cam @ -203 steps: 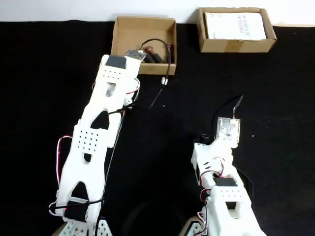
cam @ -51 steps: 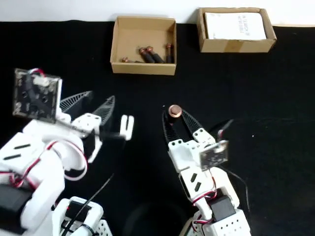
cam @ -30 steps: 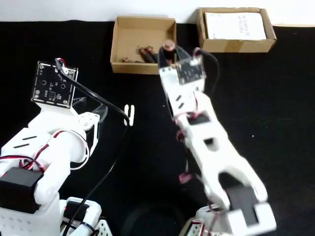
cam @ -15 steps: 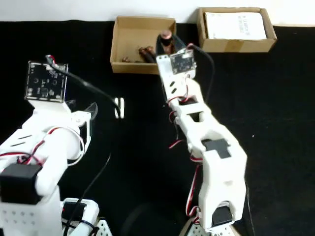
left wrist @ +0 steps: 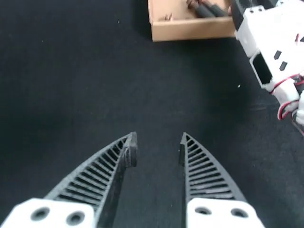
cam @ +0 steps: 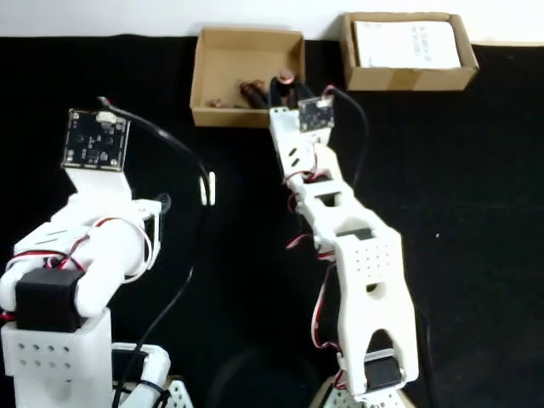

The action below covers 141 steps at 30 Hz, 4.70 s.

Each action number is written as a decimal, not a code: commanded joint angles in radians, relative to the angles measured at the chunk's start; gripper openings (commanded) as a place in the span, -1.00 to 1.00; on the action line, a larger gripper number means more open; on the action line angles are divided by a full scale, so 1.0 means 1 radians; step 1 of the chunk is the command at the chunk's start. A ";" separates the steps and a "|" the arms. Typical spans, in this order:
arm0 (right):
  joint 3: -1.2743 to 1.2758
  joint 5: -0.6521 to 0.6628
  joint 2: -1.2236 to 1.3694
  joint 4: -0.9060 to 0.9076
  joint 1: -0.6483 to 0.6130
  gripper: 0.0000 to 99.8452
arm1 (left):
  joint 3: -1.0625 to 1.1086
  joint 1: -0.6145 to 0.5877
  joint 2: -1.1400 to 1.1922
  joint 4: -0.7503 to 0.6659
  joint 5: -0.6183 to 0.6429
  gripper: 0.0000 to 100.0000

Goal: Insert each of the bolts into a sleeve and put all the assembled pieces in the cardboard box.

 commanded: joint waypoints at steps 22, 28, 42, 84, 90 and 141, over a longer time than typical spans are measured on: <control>-0.104 -0.005 0.079 0.012 0.007 -0.76 | 0.062 -0.010 -0.005 -0.075 0.000 -0.68; -0.104 -0.003 0.082 0.012 0.007 -0.76 | 0.062 -0.010 -0.005 -0.072 0.000 -0.68; -0.091 0.000 0.016 0.007 0.008 -0.41 | 0.064 -0.010 -0.007 -0.069 0.000 -0.68; 1.649 -0.146 -2.687 1.537 0.216 -0.99 | 1.167 -0.012 -0.826 -0.489 -0.264 -0.98; 1.817 -0.155 -2.730 1.543 0.217 -0.99 | 1.251 -0.010 -0.817 -0.569 -0.261 -0.98; 1.850 -0.155 -2.726 2.060 0.219 -0.99 | 1.251 -0.010 -0.817 -0.164 -0.261 -0.98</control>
